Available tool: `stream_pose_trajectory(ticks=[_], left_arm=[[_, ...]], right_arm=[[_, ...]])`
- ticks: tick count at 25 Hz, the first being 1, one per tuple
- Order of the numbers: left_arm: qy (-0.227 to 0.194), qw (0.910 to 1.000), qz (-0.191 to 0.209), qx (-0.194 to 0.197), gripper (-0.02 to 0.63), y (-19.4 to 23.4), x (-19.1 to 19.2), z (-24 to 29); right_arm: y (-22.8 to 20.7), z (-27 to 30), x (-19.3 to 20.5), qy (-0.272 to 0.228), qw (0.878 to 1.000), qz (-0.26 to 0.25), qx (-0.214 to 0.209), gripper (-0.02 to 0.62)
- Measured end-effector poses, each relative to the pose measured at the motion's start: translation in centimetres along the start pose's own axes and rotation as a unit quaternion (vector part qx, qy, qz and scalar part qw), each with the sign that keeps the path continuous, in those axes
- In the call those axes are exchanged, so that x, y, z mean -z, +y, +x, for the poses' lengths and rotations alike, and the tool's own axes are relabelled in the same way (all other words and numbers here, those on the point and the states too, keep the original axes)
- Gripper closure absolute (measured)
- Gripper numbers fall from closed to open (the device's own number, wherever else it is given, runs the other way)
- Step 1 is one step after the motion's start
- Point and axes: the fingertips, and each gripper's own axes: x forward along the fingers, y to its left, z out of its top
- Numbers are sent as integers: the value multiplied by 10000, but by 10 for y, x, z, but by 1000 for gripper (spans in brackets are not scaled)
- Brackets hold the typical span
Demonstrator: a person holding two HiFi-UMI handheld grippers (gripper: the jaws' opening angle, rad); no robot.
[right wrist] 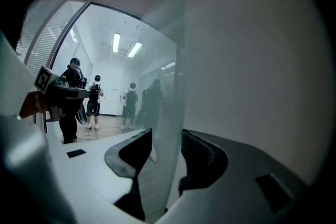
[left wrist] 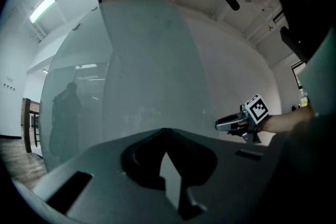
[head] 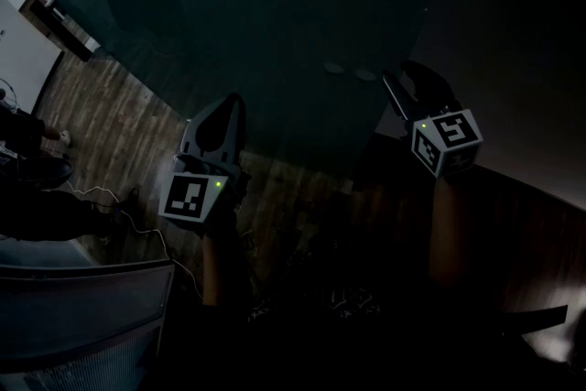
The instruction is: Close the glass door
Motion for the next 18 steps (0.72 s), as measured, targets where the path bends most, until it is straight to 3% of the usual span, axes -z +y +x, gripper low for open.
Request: stream_pose_trajectory(ticks=[9, 18], left_arm=[[30, 10000, 12, 27, 615, -1, -7, -12], [53, 9994, 68, -332, 615, -6, -22, -31]], right_arm=[[8, -8, -4, 2, 9999, -60, 130, 431], [18, -16, -8, 19, 9998, -205, -7, 433]])
